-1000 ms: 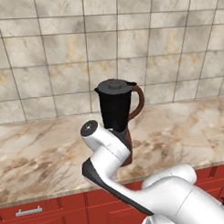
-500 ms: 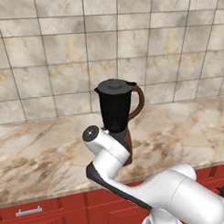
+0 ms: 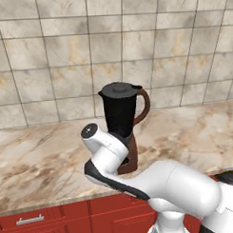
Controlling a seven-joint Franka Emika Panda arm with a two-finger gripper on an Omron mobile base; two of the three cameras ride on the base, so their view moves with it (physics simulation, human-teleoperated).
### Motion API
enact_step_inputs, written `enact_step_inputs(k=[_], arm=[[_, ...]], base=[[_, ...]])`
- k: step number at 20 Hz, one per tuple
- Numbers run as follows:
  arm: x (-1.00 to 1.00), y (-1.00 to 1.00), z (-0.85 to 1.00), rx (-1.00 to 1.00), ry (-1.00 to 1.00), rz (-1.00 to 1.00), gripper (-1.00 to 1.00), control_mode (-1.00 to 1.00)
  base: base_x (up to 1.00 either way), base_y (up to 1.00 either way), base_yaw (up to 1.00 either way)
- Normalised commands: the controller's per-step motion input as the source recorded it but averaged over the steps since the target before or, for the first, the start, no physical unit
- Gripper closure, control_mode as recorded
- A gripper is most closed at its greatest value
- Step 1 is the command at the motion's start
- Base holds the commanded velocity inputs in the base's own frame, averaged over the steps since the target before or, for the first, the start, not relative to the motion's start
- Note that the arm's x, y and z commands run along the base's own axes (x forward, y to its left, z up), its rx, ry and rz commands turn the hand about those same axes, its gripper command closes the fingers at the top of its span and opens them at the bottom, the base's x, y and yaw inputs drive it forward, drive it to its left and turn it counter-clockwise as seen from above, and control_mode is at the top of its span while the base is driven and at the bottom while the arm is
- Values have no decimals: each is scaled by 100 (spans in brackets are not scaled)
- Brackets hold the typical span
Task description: Grab the garlic and lime from the fridge, place them in the blender, close the lid, and turn on the blender to create a marinade.
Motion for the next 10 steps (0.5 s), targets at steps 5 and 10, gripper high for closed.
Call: enact_step_inputs(k=[5,10], arm=[[6,5,-5,-1,0,1,100,-100],[0,1,-4,-1,0,0,100,-100]], base=[[0,0,0],[0,0,0]])
